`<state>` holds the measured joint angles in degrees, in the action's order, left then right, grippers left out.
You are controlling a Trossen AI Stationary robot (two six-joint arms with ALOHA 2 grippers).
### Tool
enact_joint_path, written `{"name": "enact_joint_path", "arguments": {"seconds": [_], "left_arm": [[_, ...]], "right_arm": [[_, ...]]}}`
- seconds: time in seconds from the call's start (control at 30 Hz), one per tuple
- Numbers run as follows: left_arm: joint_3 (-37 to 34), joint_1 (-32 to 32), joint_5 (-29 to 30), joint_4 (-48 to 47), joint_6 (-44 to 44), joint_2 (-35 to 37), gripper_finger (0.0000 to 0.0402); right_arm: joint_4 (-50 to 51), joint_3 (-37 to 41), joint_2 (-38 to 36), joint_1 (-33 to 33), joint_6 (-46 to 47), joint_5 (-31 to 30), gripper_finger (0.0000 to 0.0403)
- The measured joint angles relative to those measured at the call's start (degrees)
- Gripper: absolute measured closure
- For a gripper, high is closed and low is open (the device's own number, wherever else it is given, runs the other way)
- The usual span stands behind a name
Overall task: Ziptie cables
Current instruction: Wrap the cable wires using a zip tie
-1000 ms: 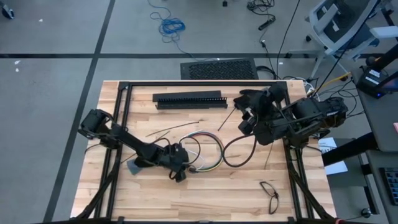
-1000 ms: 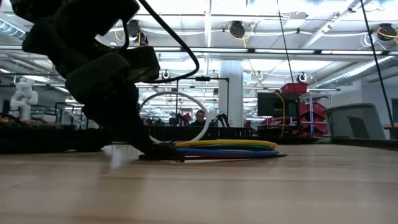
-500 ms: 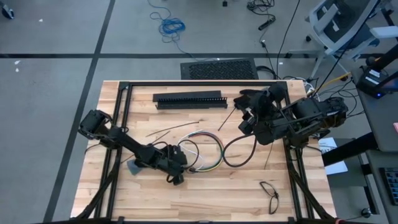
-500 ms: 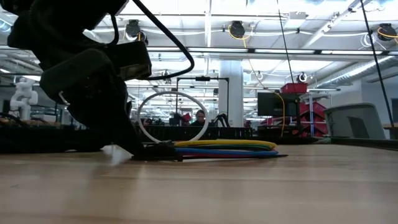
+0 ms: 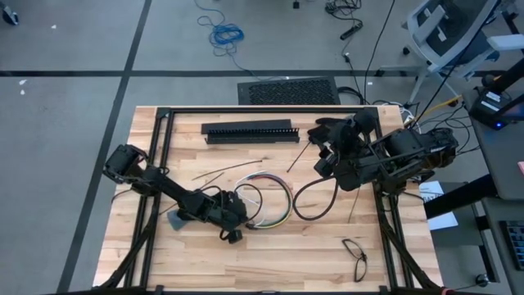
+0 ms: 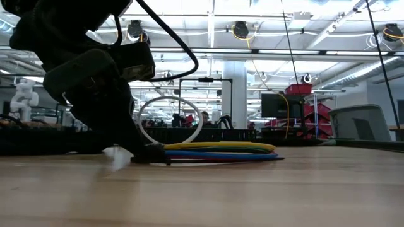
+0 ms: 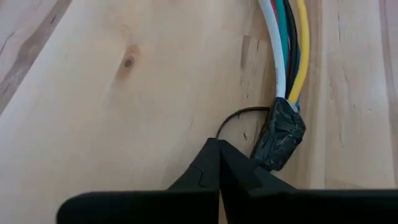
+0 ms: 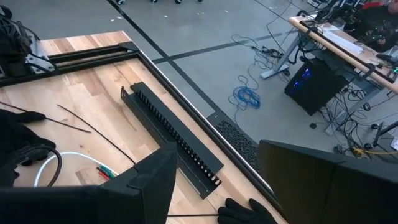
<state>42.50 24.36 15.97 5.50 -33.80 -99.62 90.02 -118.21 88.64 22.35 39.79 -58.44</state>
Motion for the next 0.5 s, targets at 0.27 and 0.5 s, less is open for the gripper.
{"name": "enact_joint_path", "arguments": {"seconds": [0.27,0.5], "left_arm": [[0.8,0.0,-3.3,-3.9,-1.5,1.2,0.0401],[4.1,-0.1,-4.9,-13.0,0.4,2.7,0.0401]], "right_arm": [[0.0,0.0,0.0,0.0,0.0,0.0,0.0179],[0.0,0.0,0.0,0.0,-0.3,-1.2,0.0179]]}}
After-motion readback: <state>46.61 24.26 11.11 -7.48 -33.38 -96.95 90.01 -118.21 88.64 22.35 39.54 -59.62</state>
